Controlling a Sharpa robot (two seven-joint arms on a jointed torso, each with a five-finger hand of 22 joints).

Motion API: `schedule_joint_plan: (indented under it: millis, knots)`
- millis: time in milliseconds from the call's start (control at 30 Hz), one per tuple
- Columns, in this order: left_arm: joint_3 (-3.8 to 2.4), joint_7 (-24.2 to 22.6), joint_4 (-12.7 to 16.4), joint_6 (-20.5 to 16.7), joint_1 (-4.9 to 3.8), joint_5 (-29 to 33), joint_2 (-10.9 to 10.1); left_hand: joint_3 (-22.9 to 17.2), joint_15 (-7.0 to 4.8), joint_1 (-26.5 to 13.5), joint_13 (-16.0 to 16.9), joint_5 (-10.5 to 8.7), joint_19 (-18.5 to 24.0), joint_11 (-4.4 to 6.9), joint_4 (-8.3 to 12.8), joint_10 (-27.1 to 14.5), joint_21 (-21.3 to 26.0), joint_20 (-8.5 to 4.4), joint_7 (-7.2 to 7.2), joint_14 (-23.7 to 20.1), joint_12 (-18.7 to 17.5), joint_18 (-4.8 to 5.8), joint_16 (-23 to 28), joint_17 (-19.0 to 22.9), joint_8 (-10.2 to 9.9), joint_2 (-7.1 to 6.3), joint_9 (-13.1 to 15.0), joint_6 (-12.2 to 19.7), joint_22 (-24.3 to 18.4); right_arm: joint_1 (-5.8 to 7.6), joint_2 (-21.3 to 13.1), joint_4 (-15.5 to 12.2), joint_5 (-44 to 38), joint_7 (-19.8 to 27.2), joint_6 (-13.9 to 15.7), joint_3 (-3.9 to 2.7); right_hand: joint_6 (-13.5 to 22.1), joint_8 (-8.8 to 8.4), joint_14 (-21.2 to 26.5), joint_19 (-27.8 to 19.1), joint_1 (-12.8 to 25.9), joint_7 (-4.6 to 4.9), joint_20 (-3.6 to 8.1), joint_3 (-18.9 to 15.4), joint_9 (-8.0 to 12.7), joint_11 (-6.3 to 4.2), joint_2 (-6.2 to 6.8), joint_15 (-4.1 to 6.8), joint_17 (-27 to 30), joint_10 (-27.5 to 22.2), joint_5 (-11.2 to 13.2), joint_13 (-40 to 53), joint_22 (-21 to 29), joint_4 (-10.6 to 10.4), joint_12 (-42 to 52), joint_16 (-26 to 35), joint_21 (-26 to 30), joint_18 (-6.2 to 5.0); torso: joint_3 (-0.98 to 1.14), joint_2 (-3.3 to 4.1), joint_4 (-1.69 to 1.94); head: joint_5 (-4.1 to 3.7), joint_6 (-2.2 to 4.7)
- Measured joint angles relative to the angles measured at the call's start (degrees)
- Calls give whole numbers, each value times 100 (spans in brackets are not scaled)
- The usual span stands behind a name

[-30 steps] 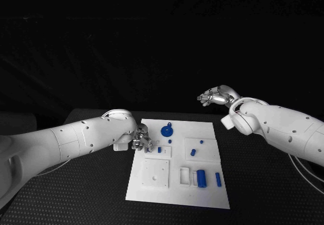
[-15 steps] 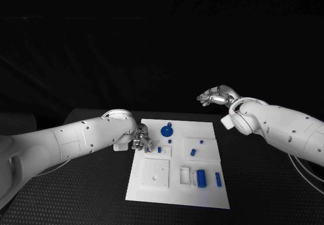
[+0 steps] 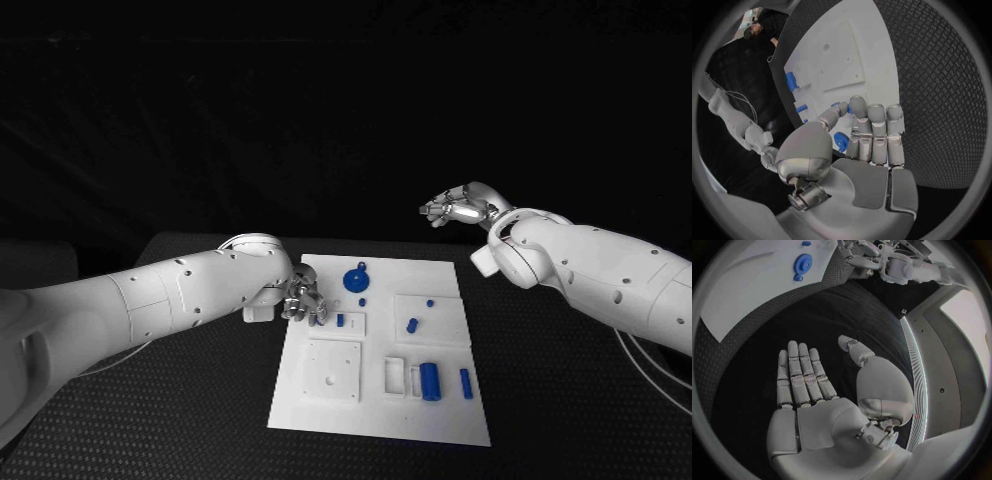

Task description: Assemble the parts on the task board

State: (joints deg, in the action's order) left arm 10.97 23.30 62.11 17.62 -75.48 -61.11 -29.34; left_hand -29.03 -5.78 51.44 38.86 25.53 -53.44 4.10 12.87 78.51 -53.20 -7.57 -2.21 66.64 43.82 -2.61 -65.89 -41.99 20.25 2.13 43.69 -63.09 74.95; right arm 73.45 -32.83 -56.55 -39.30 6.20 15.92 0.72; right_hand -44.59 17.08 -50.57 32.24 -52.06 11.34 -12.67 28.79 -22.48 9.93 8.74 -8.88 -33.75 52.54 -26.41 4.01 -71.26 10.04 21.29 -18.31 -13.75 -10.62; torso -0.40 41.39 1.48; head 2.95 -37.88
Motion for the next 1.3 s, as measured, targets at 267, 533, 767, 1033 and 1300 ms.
schedule_joint_plan:
  millis: [267, 533, 767, 1033, 1300]
  knots:
    - [-2, 0, 2, -9, 5, -7, 4, 0, 1, 0, 0, 15, 0, 0, 0, 1, 0, 0, -2, 1, 0, 0, 0, 0, 0, 0, 6, -3, -1, 0, 1, 2, 0, 0, -1, 0, 0, 0, 0, 0, 0, 0, 0, 0, 0, 0, 0, 0, 0, 0, 0, 0, -5, 0, 0, 0, 0, 0, 1, 0, 0, 1, 5]
    - [-2, -4, 28, -33, 11, -10, 9, 1, 1, 0, -1, 15, 0, -1, 1, 2, 0, 0, -3, 1, -1, 1, 0, 0, -2, 0, 2, -3, -1, 0, 9, 4, 0, 0, -2, 0, 0, 0, 0, 0, 0, 0, 0, 0, -1, 0, 0, 0, 1, 0, 0, 0, -5, 0, 0, 0, 0, 0, 1, 0, -2, 1, 5]
    - [1, -13, 63, -54, 16, -11, 10, 1, -15, 0, -1, 14, 0, -2, 1, 3, -26, 0, -3, 23, -1, 1, -22, 0, -11, 0, 13, -3, -2, 0, 12, 4, 0, 0, -2, 0, 0, 0, 0, 0, 0, 0, 0, 0, -1, 0, 0, 0, 1, 0, 0, 0, -10, 0, 0, 0, 0, 0, 2, 0, -2, 4, 1]
    - [0, -31, 78, -85, 17, -114, 5, -9, -13, 0, -1, 13, 0, -10, -9, 11, -26, 0, 12, 31, -1, 0, -22, 0, -29, 0, 12, 12, -3, 0, 11, 0, 0, 0, -2, 0, 0, 0, 0, 0, 0, 0, 0, 0, 4, 0, 0, 0, 0, 0, 0, 0, -10, 0, 0, 0, 23, 0, 3, 1, -2, 5, 7]
    - [-1, -55, 152, -136, 22, -232, -26, -9, -13, 0, -1, -8, 0, -11, -9, 12, -25, 0, 11, 31, -1, 0, -22, 0, -10, 0, 21, 12, -3, 0, 6, 0, 0, 0, -4, 0, 0, 0, 0, 0, 0, 0, 0, 0, 3, 0, 0, 0, -3, 0, 0, 0, -10, 0, 0, 0, 23, 0, 1, 1, 0, 5, 5]
